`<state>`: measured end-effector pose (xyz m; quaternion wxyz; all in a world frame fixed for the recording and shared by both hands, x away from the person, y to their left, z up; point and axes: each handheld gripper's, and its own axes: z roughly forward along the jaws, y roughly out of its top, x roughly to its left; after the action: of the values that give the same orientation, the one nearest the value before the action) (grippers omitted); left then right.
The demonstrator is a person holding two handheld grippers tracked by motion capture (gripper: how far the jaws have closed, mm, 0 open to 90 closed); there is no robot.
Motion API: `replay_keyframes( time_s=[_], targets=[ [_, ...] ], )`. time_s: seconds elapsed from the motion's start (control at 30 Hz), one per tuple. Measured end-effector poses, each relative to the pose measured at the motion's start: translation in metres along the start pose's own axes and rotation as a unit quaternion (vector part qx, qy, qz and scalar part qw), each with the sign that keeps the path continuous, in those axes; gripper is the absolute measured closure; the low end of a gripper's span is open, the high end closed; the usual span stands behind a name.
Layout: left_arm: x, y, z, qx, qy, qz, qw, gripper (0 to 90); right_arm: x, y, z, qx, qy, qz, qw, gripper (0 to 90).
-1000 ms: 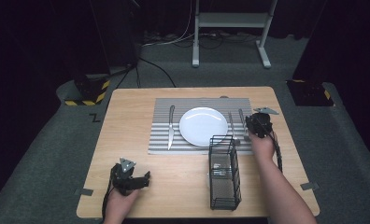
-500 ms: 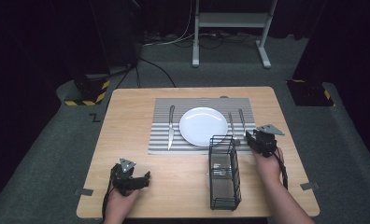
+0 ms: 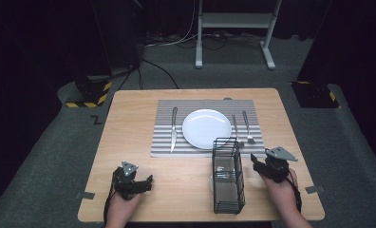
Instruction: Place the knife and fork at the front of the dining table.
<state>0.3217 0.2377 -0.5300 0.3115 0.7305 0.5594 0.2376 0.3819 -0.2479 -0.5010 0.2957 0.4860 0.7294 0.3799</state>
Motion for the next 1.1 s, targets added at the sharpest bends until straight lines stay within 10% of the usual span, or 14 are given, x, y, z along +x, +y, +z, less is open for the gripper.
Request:
replay_keyframes(
  time_s=[0.5, 1.1],
  targets=[
    [0.000, 0.000, 0.000, 0.000, 0.000, -0.001, 1.0000, 6.1, -0.033, -0.040, -0.017, 0.086, -0.003, 0.032, 0.9958, 15.7],
    [0.000, 0.001, 0.001, -0.001, -0.002, 0.000, 1.0000, 6.0, -0.035, -0.040, -0.015, 0.092, 0.008, 0.025, 0.9954, 13.0]
  ],
)
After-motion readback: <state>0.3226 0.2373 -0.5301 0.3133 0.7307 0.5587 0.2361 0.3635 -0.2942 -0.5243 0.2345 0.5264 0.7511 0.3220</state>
